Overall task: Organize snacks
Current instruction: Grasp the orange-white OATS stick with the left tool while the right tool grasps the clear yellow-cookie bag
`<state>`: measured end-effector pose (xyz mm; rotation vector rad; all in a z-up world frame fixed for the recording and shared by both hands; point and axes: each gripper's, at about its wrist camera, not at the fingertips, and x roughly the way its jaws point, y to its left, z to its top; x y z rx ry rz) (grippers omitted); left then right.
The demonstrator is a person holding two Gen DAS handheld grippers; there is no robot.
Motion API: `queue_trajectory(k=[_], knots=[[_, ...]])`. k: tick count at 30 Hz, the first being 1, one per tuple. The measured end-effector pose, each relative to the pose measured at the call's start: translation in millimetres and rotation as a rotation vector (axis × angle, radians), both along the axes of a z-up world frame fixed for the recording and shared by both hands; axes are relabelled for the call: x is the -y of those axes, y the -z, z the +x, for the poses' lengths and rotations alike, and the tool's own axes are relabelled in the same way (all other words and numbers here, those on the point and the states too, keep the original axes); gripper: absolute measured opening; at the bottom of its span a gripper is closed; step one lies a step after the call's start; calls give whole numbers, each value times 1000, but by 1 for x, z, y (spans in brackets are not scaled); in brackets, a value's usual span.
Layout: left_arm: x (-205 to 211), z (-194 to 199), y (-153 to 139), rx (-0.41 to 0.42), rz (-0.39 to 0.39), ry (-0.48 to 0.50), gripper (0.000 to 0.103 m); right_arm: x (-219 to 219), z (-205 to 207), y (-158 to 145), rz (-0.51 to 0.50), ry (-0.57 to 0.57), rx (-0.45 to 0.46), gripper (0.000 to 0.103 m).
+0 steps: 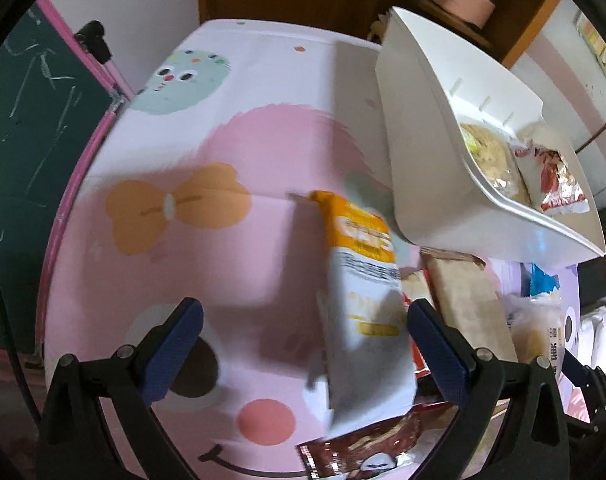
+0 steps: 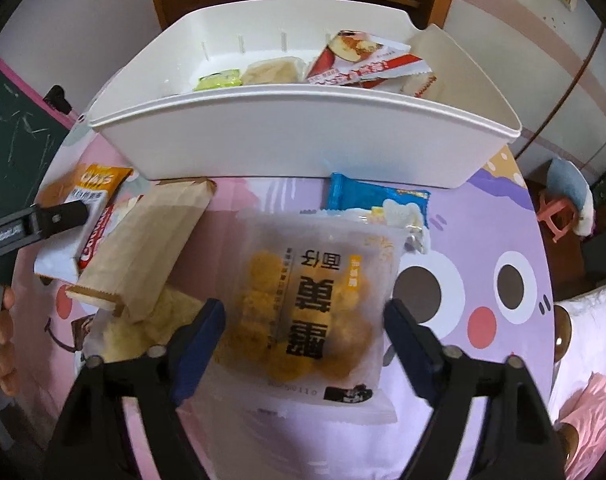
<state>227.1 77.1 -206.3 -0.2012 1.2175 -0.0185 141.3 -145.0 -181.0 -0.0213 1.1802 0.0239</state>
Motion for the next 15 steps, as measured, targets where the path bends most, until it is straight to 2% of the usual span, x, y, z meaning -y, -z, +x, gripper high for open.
queue_trajectory(k=[6, 8, 9, 10, 11, 12, 15], knots=[[21, 7, 5, -8, 37, 38, 102, 3, -2, -4, 13, 7, 14, 59], [23, 9, 8, -11, 23, 42, 89, 5, -4, -5, 34, 9, 9, 57], [22, 9, 8, -14, -22, 46, 69, 7, -5, -5, 41, 9, 7, 56], [20, 10, 8, -15, -72, 50, 53, 8, -6, -6, 49, 7, 4, 56], [18, 10, 7, -18, -94, 43, 49, 9, -8, -7, 56, 4, 2, 56], [17, 10, 4, -13, -74, 32, 38, 9, -10, -7, 63, 2, -1, 55], [18, 6, -1, 11, -9, 39, 36, 11, -14, -9, 82, -2, -3, 55]])
